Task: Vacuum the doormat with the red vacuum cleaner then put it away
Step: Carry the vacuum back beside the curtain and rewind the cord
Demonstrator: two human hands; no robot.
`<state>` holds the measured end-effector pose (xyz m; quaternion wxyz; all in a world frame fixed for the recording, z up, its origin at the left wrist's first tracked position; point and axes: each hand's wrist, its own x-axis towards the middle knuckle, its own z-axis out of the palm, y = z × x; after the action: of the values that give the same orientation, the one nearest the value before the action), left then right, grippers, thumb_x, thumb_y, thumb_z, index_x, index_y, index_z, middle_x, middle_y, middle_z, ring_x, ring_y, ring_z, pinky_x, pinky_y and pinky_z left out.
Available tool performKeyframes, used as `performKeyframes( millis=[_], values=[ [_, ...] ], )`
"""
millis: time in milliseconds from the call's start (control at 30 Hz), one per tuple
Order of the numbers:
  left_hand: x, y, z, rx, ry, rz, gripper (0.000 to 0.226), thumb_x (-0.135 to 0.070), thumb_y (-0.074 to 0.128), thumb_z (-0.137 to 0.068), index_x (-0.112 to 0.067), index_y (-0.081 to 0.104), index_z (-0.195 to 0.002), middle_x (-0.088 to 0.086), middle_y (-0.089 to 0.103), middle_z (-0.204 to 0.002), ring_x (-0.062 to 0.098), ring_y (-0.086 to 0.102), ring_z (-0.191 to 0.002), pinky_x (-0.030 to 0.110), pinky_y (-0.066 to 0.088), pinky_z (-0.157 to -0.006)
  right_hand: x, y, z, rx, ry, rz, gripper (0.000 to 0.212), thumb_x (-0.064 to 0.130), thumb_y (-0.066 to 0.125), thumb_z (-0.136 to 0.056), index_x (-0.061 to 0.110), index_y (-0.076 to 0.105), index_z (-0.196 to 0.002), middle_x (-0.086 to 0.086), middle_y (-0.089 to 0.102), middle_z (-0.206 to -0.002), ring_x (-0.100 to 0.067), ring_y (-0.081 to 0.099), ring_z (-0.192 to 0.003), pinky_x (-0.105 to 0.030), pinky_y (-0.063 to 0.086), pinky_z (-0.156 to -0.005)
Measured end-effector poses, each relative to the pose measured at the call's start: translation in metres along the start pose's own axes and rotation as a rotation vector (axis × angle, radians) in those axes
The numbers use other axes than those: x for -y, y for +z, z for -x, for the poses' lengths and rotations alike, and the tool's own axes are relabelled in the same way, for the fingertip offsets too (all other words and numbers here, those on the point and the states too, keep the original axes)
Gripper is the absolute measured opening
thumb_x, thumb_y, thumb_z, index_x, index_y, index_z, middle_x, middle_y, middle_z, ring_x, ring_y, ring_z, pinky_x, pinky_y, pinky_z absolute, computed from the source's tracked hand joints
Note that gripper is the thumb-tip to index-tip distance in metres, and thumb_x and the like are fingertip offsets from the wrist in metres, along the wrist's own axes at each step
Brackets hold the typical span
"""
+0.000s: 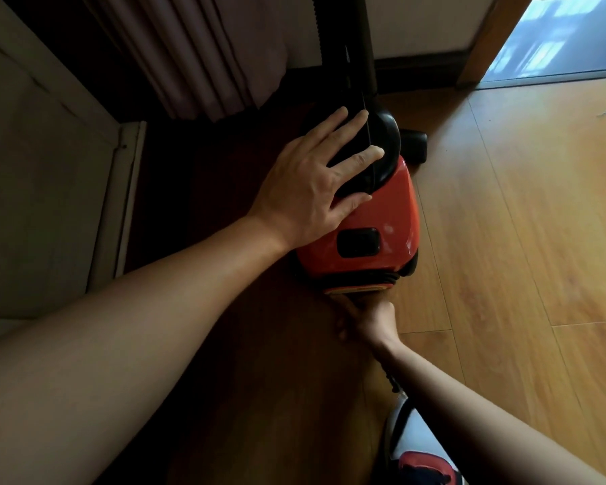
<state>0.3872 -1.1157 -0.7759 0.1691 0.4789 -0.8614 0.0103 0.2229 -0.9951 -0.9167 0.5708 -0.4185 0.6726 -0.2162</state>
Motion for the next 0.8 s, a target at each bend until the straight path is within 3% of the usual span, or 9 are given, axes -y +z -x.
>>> performKeyframes(
  millis=[100,200,300,367,433,500,667,733,800],
  values=[
    [0.003,-0.001,0.0,-0.002,0.012,0.001,0.057,-0.051,0.056,-0.093,-0.028,0.049,-0.144,0.006,0.029,-0.162,0.026,0.021,-0.151,0.042,0.027,-0.115,-0.004,-0.023,-0.007,-0.027,0.005,0.084,0.036,0.039,0.075,-0.089,0.004,0.068,-0.09,-0.011,0.073,-0.067,-0.025,0.07,-0.052,-0.028,0.056,-0.049],
    [0.002,-0.002,0.0,-0.006,0.017,0.007,0.057,-0.051,0.057,-0.092,-0.027,0.05,-0.143,0.007,0.031,-0.161,0.027,0.023,-0.15,0.042,0.027,-0.115,-0.004,-0.048,-0.02,-0.066,-0.066,0.27,0.026,0.036,0.079,-0.086,0.016,0.066,-0.096,-0.005,0.072,-0.075,-0.016,0.067,-0.053,-0.024,0.054,-0.046],
    [0.002,-0.002,0.0,-0.007,0.009,0.022,0.057,-0.05,0.058,-0.092,-0.026,0.051,-0.143,0.007,0.03,-0.161,0.027,0.022,-0.151,0.04,0.024,-0.115,-0.001,-0.075,-0.03,-0.024,-0.077,0.489,0.024,0.044,0.078,-0.086,0.022,0.069,-0.085,-0.002,0.072,-0.067,-0.013,0.068,-0.052,-0.04,0.06,-0.055],
    [0.003,-0.002,0.0,-0.007,0.009,0.025,0.057,-0.05,0.059,-0.092,-0.027,0.05,-0.143,0.006,0.03,-0.161,0.026,0.021,-0.151,0.04,0.023,-0.115,0.004,-0.093,-0.03,0.027,-0.094,0.627,0.032,0.056,0.07,-0.085,0.025,0.069,-0.076,0.001,0.07,-0.065,-0.01,0.067,-0.055,-0.042,0.06,-0.061],
    [0.003,0.0,0.001,-0.011,0.008,0.029,0.057,-0.05,0.059,-0.092,-0.027,0.05,-0.144,0.006,0.029,-0.162,0.025,0.02,-0.151,0.041,0.024,-0.116,0.012,-0.107,-0.024,0.077,-0.105,0.672,0.038,0.059,0.061,-0.084,0.023,0.07,-0.075,0.002,0.069,-0.066,-0.009,0.064,-0.056,-0.035,0.057,-0.057],
    [0.004,0.001,0.001,-0.02,0.008,0.037,0.057,-0.05,0.059,-0.092,-0.027,0.05,-0.144,0.006,0.028,-0.162,0.025,0.02,-0.151,0.044,0.028,-0.117,0.02,-0.116,-0.016,0.083,-0.081,0.523,0.033,0.047,0.066,-0.09,0.016,0.073,-0.081,-0.002,0.07,-0.07,-0.01,0.061,-0.054,-0.026,0.05,-0.05],
    [0.002,0.003,0.0,-0.031,0.014,0.04,0.057,-0.049,0.061,-0.092,-0.027,0.05,-0.143,0.005,0.028,-0.162,0.025,0.02,-0.151,0.045,0.029,-0.115,0.035,-0.121,0.005,0.003,0.117,-0.232,0.018,0.022,0.066,-0.098,0.006,0.07,-0.105,-0.015,0.078,-0.093,-0.016,0.067,-0.065,-0.023,0.048,-0.052],
    [0.002,0.003,0.0,-0.028,0.011,0.04,0.058,-0.049,0.06,-0.092,-0.027,0.05,-0.144,0.005,0.028,-0.162,0.025,0.02,-0.151,0.045,0.028,-0.116,0.039,-0.118,0.014,-0.009,0.143,-0.36,0.019,0.02,0.059,-0.102,0.004,0.067,-0.109,-0.015,0.078,-0.096,-0.019,0.07,-0.07,-0.024,0.051,-0.055],
    [0.003,0.003,0.0,-0.029,0.01,0.045,0.058,-0.049,0.06,-0.092,-0.026,0.05,-0.144,0.005,0.028,-0.162,0.025,0.019,-0.151,0.045,0.028,-0.116,0.044,-0.111,0.022,-0.059,0.09,-0.29,0.019,0.021,0.057,-0.103,0.004,0.064,-0.109,-0.012,0.079,-0.092,-0.022,0.073,-0.07,-0.026,0.053,-0.057]
  ],
)
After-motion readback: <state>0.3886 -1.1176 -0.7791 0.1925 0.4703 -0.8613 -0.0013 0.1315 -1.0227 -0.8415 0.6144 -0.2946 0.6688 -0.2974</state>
